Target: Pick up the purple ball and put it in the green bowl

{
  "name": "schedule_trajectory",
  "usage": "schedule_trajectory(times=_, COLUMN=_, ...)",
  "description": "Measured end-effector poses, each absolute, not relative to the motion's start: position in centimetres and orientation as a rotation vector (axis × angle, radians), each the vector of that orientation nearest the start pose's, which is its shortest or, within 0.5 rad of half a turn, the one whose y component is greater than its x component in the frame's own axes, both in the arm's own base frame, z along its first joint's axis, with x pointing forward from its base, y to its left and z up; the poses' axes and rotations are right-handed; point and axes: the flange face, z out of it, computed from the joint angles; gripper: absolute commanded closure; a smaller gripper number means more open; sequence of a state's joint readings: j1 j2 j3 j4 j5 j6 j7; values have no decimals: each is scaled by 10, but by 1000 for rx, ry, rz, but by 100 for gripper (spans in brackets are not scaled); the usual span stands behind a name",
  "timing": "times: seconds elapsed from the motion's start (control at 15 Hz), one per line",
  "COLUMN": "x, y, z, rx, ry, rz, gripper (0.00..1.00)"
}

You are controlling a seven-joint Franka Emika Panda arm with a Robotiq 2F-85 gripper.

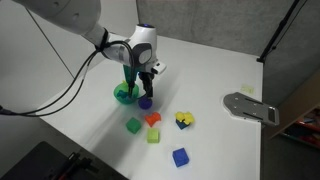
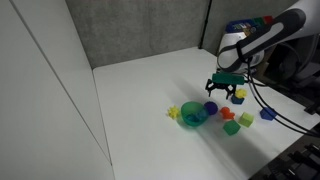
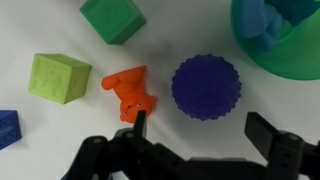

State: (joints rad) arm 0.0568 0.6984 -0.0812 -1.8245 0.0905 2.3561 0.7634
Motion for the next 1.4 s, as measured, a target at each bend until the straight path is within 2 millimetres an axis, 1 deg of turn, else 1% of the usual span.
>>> schedule_trajectory(times=0.27, x=631, y=-9, z=114, rx=-2886, ry=1334, rz=229, gripper=0)
schedule_trajectory(times=0.6, x=630, y=-1, z=88, rx=-2861, ry=1363, rz=221, gripper=0)
schedule_trajectory(times=1.0, x=626, y=14, z=68, rx=-2875, ry=1348, rz=197, gripper=0)
schedule_trajectory(times=1.07, x=625, y=15, z=66, rx=-2877, ry=1347, rz=198, gripper=25)
schedule_trajectory(times=1.13, x=625, y=15, z=65, rx=-2880, ry=1347, rz=197, gripper=25)
schedule_trajectory(times=1.2, x=625, y=15, z=65, rx=-2881, ry=1348, rz=195, gripper=33)
schedule_trajectory(times=1.33, x=627, y=13, z=68, rx=-2880, ry=1351, rz=185, gripper=38)
schedule_trajectory(times=1.4, x=627, y=13, z=68, rx=-2880, ry=1351, rz=182, gripper=42)
